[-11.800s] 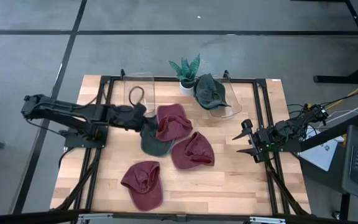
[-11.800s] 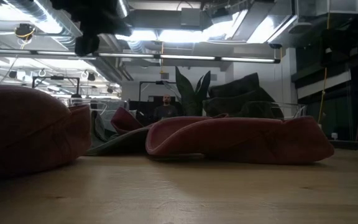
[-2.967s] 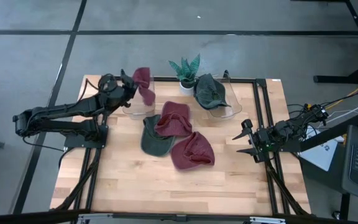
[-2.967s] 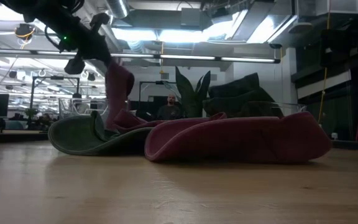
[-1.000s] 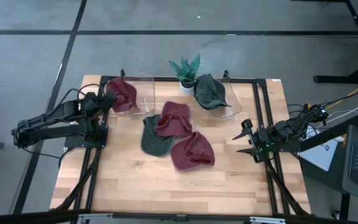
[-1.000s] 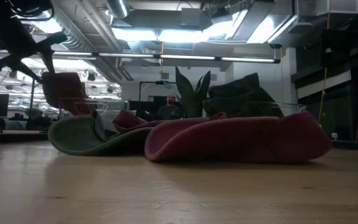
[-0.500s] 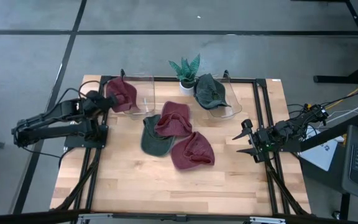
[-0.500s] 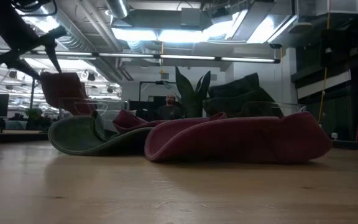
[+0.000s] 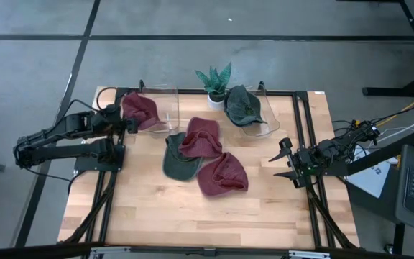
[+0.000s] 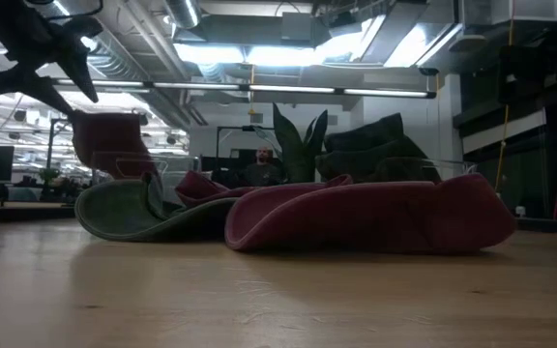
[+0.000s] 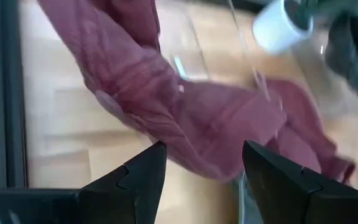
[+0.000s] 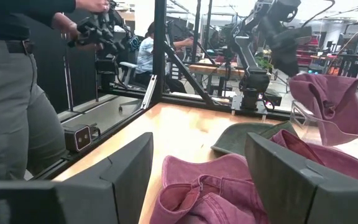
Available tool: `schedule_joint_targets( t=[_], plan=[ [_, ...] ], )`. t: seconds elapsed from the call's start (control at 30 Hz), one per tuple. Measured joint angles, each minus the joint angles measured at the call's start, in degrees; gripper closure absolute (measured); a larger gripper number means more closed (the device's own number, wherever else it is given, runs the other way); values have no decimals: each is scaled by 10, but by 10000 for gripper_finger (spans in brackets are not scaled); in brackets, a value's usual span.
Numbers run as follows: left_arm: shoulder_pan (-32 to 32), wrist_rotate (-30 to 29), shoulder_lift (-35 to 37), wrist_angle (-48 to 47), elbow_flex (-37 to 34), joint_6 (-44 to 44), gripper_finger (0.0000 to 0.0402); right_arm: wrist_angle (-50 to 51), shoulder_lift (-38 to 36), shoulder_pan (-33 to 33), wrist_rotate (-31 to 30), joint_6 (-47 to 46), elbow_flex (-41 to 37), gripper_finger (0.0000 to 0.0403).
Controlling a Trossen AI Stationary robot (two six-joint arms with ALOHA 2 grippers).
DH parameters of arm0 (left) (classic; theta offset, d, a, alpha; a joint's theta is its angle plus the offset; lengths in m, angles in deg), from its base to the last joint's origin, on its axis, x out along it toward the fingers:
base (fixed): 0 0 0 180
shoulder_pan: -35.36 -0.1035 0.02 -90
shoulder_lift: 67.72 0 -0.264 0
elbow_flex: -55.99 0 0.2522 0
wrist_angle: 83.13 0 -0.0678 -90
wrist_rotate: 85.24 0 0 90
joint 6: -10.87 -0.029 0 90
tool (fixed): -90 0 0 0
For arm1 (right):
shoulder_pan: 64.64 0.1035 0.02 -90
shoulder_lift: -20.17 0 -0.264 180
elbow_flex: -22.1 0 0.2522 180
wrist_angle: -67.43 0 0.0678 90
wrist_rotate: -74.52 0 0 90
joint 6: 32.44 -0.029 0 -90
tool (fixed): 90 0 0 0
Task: Pick & Place hat
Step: Put the bottom red cap into the left bin
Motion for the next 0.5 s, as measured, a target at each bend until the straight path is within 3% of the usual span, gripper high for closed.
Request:
schedule_joint_targets(
  t=[0.33, 0.5],
  plan=[
    [23, 117, -1, -13, 0, -43, 194, 0, 0, 0, 0, 0, 0, 150],
    [40, 157, -10, 50, 1, -92, 194, 0, 0, 0, 0, 0, 0, 150]
  ],
)
